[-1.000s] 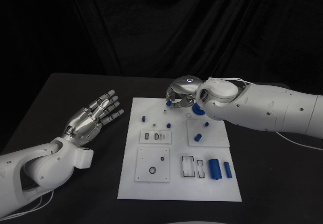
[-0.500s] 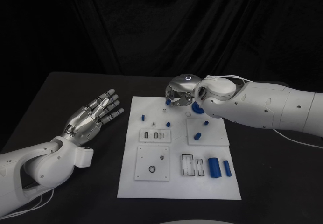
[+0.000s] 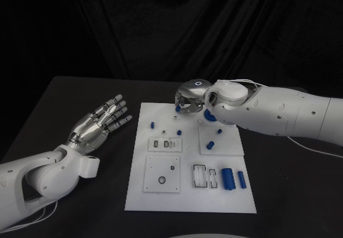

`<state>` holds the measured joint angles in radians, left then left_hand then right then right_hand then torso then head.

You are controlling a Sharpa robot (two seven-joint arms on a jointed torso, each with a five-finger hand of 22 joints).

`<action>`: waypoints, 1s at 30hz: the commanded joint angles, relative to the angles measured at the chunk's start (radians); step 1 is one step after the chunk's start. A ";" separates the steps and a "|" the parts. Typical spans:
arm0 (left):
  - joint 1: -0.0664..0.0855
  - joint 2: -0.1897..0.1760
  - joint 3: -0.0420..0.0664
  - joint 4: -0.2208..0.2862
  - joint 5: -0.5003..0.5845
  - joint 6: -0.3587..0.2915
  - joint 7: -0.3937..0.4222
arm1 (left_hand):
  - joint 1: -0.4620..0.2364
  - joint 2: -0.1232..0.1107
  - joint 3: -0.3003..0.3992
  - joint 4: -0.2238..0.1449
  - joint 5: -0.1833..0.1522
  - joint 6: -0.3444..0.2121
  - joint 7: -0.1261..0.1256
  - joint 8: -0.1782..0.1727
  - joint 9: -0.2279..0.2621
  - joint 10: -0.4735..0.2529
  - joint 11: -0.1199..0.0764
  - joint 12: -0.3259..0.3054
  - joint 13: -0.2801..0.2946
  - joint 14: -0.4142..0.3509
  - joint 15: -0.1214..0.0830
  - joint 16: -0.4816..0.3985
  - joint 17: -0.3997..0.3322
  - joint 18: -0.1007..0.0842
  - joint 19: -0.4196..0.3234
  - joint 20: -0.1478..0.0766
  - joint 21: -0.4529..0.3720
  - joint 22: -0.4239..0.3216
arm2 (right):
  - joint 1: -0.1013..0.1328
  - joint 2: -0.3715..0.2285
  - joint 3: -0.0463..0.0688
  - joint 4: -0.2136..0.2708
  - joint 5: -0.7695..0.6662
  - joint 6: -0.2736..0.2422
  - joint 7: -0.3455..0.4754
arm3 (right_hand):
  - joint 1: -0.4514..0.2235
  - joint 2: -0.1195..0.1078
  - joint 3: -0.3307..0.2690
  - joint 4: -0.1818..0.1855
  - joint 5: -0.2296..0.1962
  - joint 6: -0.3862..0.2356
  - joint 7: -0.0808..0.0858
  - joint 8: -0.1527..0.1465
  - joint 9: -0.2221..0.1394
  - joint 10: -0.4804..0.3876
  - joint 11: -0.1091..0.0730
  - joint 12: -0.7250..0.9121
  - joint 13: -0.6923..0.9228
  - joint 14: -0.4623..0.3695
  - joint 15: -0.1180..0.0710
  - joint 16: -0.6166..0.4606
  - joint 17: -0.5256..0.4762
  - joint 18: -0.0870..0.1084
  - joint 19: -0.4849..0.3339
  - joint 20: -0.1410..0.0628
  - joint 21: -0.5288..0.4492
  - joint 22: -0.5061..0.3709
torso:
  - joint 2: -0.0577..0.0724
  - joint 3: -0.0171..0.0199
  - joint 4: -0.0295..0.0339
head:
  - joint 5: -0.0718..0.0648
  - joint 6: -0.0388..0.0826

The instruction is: Assemble the parts on the task board

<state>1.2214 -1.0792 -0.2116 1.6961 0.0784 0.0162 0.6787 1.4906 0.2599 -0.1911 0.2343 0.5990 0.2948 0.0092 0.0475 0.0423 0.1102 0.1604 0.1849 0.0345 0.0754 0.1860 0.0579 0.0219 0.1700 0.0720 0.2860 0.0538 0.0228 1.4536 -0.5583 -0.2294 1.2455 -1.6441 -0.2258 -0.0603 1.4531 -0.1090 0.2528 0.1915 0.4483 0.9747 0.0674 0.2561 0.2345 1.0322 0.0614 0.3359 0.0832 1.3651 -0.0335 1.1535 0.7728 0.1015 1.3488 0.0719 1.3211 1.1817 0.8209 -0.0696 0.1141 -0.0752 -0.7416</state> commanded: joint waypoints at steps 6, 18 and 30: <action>0.001 0.005 0.001 -0.001 -0.003 0.010 0.071 | 0.005 0.004 0.004 -0.006 0.004 0.006 0.010 0.005 0.001 0.000 0.010 0.007 0.002 0.001 0.011 0.006 0.002 -0.001 0.003 0.007 -0.002 0.001 | -0.004 0.001 -0.002 -0.005 -0.003 0.077 -0.032 | -0.018 -0.008 0.015 0.002 -0.036 -0.088 0.008 -0.065 0.204 -0.021 0.016 -0.023 0.003 -0.023 0.020 -0.026 -0.031 -0.006 -0.023 0.020 -0.018 -0.019 | -0.001 -0.0004 0.0001 | -0.001 0.001; 0.001 0.006 0.000 -0.007 -0.003 0.010 0.069 | 0.006 0.004 0.005 -0.007 0.004 0.004 0.012 0.004 0.001 0.000 0.011 0.007 0.002 0.001 0.011 0.006 0.001 -0.001 0.003 0.007 -0.002 0.001 | -0.004 -0.012 -0.002 -0.001 -0.003 0.075 -0.053 | -0.036 -0.025 -0.015 -0.007 -0.183 -0.553 -0.036 -0.208 -0.008 -0.139 0.036 -0.042 0.035 -0.127 0.030 -0.131 -0.167 0.018 -0.115 0.032 -0.117 -0.110 | -0.001 0.0002 -0.0014 | 0.002 0.001; 0.001 -0.007 0.000 -0.002 -0.003 0.002 0.068 | 0.006 0.004 0.006 -0.008 0.004 0.004 0.013 0.004 0.001 0.000 0.011 0.007 0.002 0.001 0.011 0.006 0.002 -0.001 0.004 0.007 -0.002 0.001 | 0.036 -0.097 -0.002 0.065 -0.003 -0.081 -0.065 | -0.024 0.001 -0.046 -0.001 -0.192 -0.281 -0.008 -0.122 0.037 -0.140 0.031 0.019 0.081 -0.128 0.027 -0.141 -0.175 0.021 -0.114 0.031 -0.137 -0.110 | -0.001 0.0003 -0.0013 | 0.013 0.006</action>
<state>1.2214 -1.0849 -0.2123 1.6900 0.0779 0.0157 0.6789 1.4906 0.2599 -0.1856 0.2288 0.5990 0.3002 0.0145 0.0475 0.0422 0.1093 0.1666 0.1893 0.0356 0.0790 0.1895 0.0578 0.0226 0.1702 0.0758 0.2898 0.0538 0.0228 1.4804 -0.6439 -0.2329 1.2960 -1.6440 -0.2217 -0.0943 1.4304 -0.1162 0.2123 0.1875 0.2540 0.6500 0.0552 0.1200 0.2621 0.8871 0.0957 0.3498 0.1610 1.2382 -0.0034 1.0178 0.6064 0.1016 1.2349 0.1070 1.1891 1.0775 0.8199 -0.0691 0.1127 -0.0625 -0.7362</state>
